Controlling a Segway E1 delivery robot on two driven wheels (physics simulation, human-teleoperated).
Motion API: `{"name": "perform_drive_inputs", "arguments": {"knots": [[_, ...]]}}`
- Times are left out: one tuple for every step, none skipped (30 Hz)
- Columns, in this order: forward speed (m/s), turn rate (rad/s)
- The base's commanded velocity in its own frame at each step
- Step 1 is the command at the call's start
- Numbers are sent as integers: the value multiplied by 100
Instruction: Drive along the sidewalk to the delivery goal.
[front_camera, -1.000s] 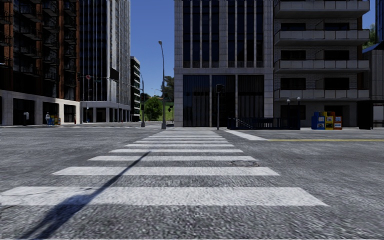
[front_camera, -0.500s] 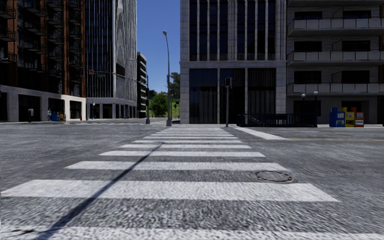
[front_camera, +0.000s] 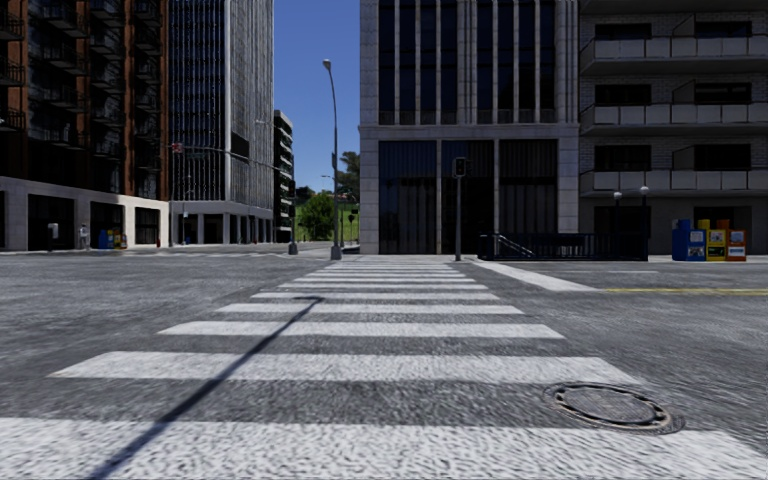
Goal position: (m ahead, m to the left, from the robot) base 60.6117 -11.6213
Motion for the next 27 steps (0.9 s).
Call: {"name": "perform_drive_inputs", "arguments": {"knots": [[135,0],[135,0],[135,0],[135,0],[200,0],[200,0],[200,0],[200,0],[200,0],[200,0],[200,0],[200,0],[200,0],[200,0],[200,0],[200,0],[200,0],[200,0],[200,0],[200,0],[200,0],[200,0],[200,0],[200,0],[200,0],[200,0],[200,0]]}}
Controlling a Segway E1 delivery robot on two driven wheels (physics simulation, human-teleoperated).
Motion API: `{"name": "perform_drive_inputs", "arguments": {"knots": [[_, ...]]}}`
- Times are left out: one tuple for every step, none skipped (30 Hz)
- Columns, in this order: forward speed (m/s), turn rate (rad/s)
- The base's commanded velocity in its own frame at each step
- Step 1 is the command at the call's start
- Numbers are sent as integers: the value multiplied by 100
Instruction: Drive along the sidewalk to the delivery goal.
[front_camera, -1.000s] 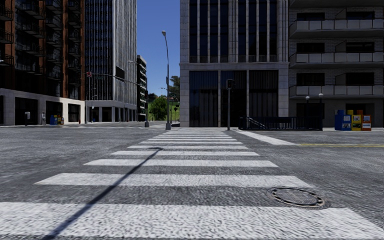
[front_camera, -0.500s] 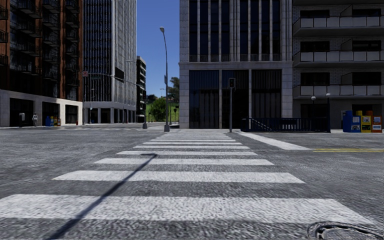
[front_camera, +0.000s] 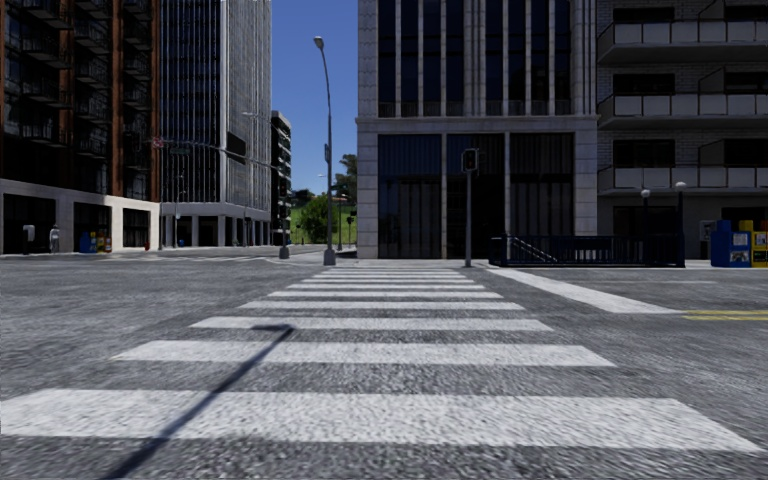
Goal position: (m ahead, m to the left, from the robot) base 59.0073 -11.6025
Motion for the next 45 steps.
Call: {"name": "perform_drive_inputs", "arguments": {"knots": [[200,0],[200,0],[200,0],[200,0],[200,0],[200,0],[200,0],[200,0],[200,0],[200,0],[200,0],[200,0],[200,0],[200,0],[200,0],[200,0],[200,0],[200,0],[200,0],[200,0],[200,0],[200,0],[200,0],[200,0],[200,0],[200,0],[200,0],[200,0],[200,0],[200,0],[200,0],[200,0],[200,0],[200,0],[200,0],[200,0],[200,0],[200,0],[200,0],[200,0],[200,0],[200,0],[200,0],[200,0],[200,0]]}}
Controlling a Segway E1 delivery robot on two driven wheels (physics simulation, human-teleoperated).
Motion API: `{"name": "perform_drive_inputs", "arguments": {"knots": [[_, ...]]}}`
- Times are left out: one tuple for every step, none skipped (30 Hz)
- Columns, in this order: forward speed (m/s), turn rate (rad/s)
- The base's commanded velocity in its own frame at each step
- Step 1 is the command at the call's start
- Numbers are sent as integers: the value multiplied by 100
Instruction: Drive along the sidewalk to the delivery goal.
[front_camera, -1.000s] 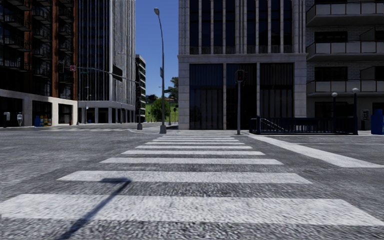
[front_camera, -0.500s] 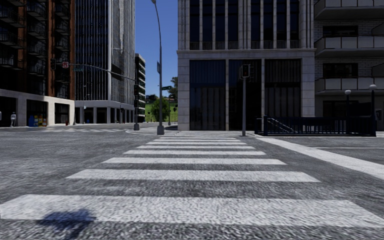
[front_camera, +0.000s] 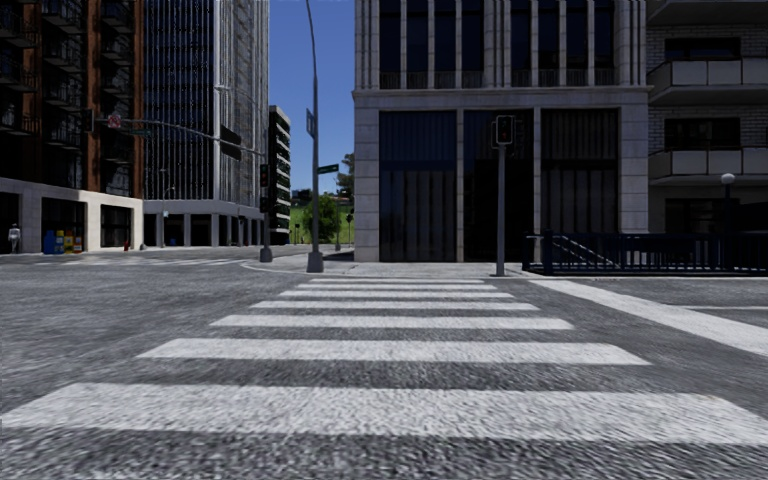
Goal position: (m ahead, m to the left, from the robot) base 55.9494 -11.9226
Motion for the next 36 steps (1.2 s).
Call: {"name": "perform_drive_inputs", "arguments": {"knots": [[200,0],[200,0],[200,0],[200,0],[200,0],[200,0],[200,0],[200,0],[200,0],[200,0],[200,0],[200,0],[200,0],[200,0],[200,0],[200,0],[200,0],[200,0],[200,0],[200,0],[200,0],[200,0],[200,0],[200,0],[200,0],[200,0],[200,0],[200,0],[200,0],[200,0],[200,0],[200,0],[200,0],[200,0],[200,0],[200,0]]}}
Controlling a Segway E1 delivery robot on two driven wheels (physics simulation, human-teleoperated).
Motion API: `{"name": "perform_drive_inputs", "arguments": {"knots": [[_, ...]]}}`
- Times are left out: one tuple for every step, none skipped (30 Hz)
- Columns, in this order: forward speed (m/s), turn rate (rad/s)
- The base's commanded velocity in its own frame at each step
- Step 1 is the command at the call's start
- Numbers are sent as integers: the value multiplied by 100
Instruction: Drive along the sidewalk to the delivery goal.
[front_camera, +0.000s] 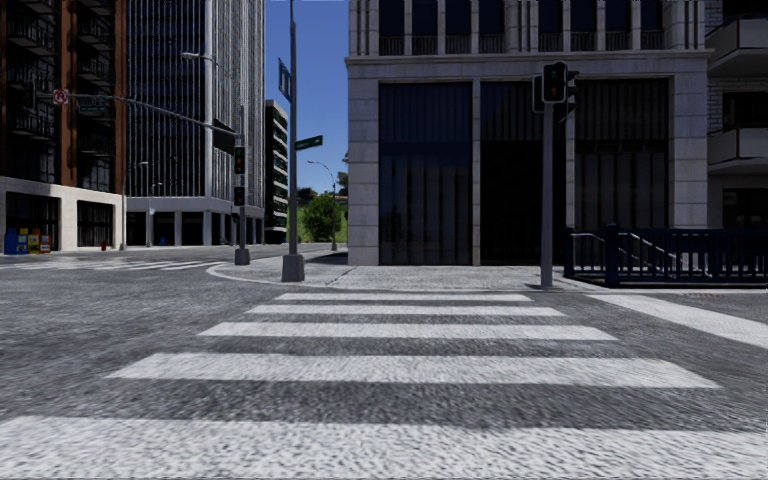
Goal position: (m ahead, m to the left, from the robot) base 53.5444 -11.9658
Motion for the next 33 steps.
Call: {"name": "perform_drive_inputs", "arguments": {"knots": [[200,0],[200,0],[200,0],[200,0],[200,0],[200,0],[200,0],[200,0],[200,0],[200,0],[200,0],[200,0],[200,0],[200,0],[200,0],[200,0],[200,0],[200,0],[200,0],[200,0],[200,0],[200,0],[200,0],[200,0],[200,0],[200,0],[200,0],[200,0],[200,0],[200,0],[200,0],[200,0],[200,0]]}}
